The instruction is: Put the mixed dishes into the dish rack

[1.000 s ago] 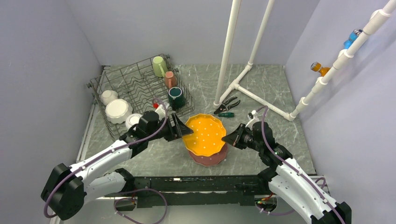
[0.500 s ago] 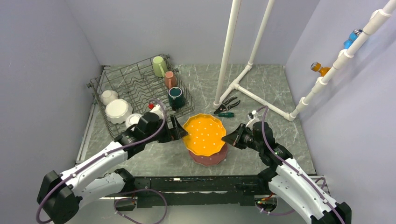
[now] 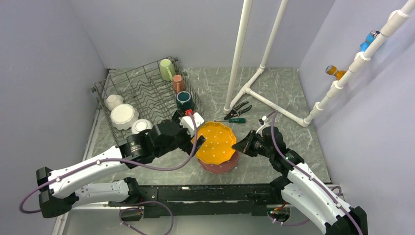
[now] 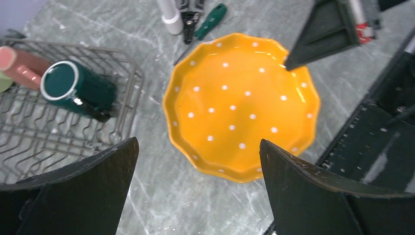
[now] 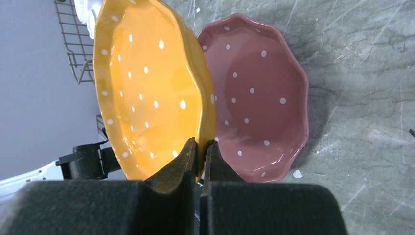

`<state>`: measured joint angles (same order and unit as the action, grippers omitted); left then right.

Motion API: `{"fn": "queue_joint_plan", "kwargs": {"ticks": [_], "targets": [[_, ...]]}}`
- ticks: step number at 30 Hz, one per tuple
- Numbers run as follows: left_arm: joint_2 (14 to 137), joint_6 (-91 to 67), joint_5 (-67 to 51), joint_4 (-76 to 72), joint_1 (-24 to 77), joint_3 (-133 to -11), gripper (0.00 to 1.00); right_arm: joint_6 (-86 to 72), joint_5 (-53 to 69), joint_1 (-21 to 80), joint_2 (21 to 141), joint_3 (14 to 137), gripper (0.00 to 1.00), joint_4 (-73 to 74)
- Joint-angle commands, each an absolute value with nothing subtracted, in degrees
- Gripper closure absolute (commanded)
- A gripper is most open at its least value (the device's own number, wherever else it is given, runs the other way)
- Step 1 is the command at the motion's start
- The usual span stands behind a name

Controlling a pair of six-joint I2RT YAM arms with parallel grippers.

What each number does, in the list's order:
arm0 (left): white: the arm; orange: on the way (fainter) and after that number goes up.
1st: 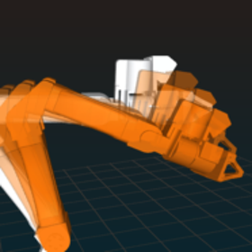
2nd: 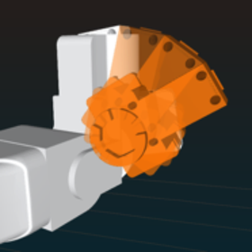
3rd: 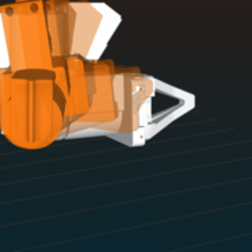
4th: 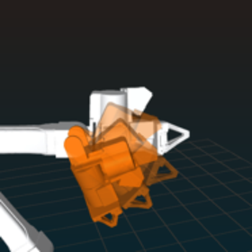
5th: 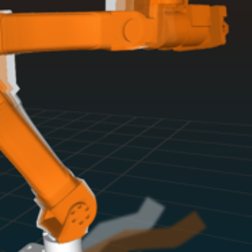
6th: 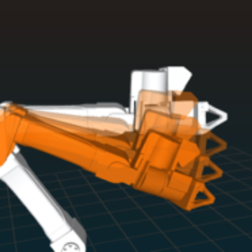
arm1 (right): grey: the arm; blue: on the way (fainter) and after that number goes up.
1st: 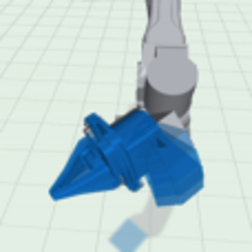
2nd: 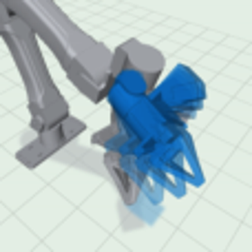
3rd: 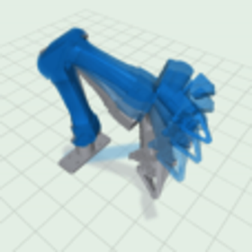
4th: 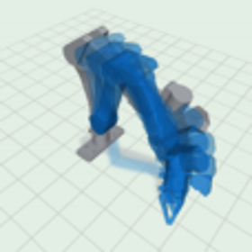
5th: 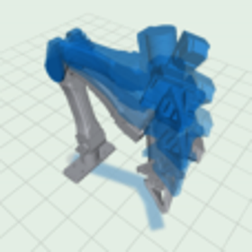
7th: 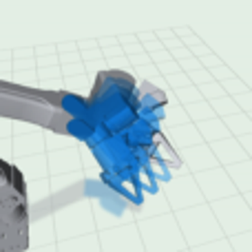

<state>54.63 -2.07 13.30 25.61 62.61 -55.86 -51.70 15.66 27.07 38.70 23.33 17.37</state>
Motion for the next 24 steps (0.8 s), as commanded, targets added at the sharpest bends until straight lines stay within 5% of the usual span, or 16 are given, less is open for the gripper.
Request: {"fn": "queue_joint_plan", "kwargs": {"ticks": [1, 7, 13, 24], "targets": [[56.9, -5.2, 24.5, 28.2, 62.2, -58.9, 0.01, -55.2, 19.5, 26.8, 37.2, 26.7, 1.0, 6.3], [55.2, -35.7, 12.3, 29.2, 52.1, -55.8, 0.01, -55.6, 21.4, 26.9, 35.9, 25.9, 1.0, 3.3], [49.2, -49.8, -8.2, 12.2, 43.5, -41.6, 0.02, -56.6, 23.7, 26.9, 35.6, 25.4, 1.0, 0.3], [51.4, -55.8, -18.2, -2.1, 39.7, -33.4, 0.3, -58.4, 25.0, 26.9, 34.3, 23.8, 1.0, -2.7]]}}
